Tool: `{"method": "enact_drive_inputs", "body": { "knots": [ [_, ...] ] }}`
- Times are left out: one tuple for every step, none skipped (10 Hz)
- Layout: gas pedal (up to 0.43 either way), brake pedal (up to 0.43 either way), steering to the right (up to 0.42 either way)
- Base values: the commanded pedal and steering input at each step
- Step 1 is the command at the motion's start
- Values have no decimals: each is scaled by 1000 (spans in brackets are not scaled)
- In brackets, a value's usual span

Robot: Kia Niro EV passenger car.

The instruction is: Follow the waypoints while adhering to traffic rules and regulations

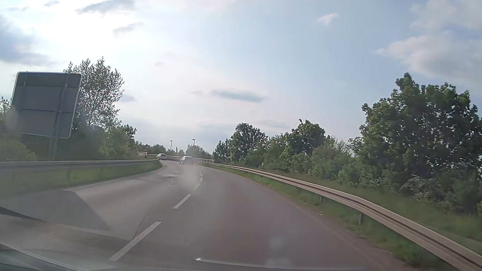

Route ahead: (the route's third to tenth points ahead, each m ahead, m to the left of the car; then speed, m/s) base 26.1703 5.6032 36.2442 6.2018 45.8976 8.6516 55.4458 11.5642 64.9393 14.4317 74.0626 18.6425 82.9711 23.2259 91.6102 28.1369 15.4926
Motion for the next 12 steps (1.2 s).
{"method": "enact_drive_inputs", "body": {
  "knots": [
    [209, 0, -24],
    [209, 0, -24],
    [209, 0, -24],
    [209, 0, -24],
    [209, 0, -24],
    [209, 0, -25],
    [209, 0, -24],
    [209, 0, -24],
    [209, 0, -24],
    [209, 0, -25],
    [209, 0, -27],
    [209, 0, -28]
  ]
}}
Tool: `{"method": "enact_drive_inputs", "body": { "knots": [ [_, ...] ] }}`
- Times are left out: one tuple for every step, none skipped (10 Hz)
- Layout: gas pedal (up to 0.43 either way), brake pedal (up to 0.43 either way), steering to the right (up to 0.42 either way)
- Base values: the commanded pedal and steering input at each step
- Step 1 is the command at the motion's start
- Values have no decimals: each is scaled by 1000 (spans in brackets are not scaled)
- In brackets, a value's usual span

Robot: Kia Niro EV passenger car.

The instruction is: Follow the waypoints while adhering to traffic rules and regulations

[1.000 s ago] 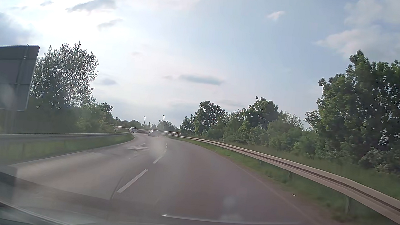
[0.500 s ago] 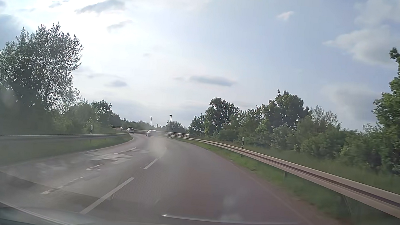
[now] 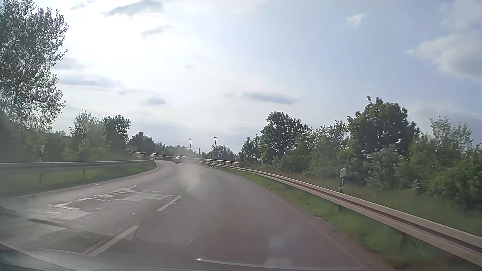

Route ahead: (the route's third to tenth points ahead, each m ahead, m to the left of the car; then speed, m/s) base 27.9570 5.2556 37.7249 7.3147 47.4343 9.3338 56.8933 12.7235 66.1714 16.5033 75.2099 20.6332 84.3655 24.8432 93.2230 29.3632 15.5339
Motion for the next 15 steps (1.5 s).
{"method": "enact_drive_inputs", "body": {
  "knots": [
    [209, 0, -28],
    [209, 0, -28],
    [209, 0, -27],
    [209, 0, -28],
    [209, 0, -27],
    [209, 0, -27],
    [209, 0, -27],
    [209, 0, -27],
    [209, 0, -27],
    [209, 0, -27],
    [209, 0, -27],
    [209, 0, -27],
    [209, 0, -27],
    [197, 0, -27],
    [197, 0, -27]
  ]
}}
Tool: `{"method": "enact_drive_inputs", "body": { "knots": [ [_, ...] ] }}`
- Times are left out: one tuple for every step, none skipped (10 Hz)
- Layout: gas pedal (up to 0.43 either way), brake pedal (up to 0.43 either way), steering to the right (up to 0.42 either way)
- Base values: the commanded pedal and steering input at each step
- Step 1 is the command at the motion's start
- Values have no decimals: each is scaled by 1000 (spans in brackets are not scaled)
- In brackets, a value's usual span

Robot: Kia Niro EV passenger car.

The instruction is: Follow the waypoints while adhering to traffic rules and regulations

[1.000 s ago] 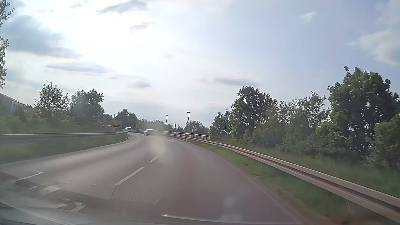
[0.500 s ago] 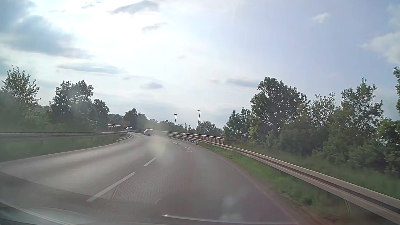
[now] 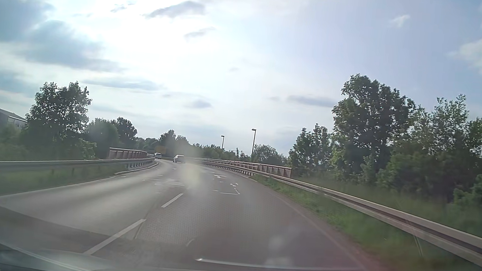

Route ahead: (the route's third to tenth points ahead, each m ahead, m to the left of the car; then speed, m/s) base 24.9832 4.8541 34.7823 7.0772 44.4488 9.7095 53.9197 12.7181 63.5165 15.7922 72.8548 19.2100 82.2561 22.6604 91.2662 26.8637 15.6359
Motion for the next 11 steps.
{"method": "enact_drive_inputs", "body": {
  "knots": [
    [197, 0, -27],
    [197, 0, -27],
    [189, 0, -27],
    [189, 0, -27],
    [189, 0, -27],
    [189, 0, -27],
    [177, 0, -27],
    [177, 0, -27],
    [177, 0, -27],
    [169, 0, -27],
    [169, 0, -27]
  ]
}}
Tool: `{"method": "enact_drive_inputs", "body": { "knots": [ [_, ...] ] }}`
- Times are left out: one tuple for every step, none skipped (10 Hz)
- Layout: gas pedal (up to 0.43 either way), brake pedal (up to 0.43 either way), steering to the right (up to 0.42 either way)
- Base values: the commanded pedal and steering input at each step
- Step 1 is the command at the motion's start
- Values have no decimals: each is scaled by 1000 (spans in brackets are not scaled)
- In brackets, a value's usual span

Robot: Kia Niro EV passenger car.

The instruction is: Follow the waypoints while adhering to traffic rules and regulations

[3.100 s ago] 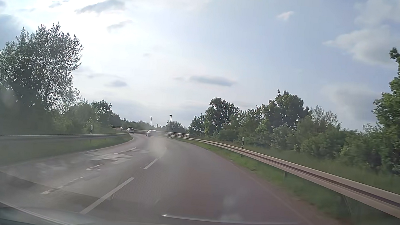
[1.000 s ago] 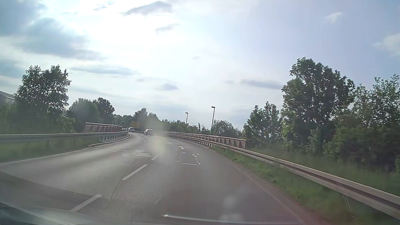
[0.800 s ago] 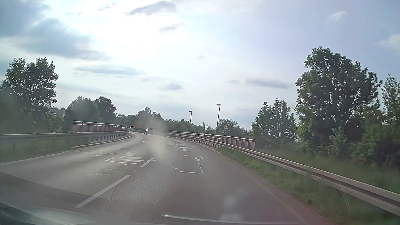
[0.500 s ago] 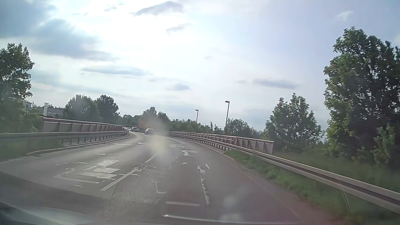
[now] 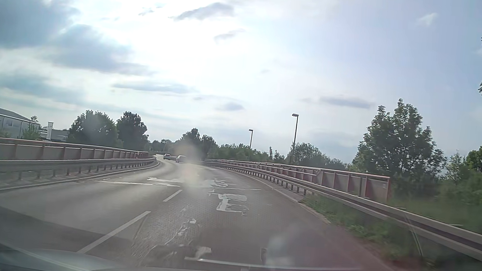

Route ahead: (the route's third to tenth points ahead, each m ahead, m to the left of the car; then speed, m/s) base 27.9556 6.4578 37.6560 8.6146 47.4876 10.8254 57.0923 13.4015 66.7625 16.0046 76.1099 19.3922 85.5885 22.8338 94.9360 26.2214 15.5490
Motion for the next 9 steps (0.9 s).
{"method": "enact_drive_inputs", "body": {
  "knots": [
    [169, 0, -26],
    [169, 0, -26],
    [157, 0, -26],
    [157, 0, -27],
    [157, 0, -26],
    [157, 0, -26],
    [157, 0, -26],
    [157, 0, -26],
    [157, 0, -26]
  ]
}}
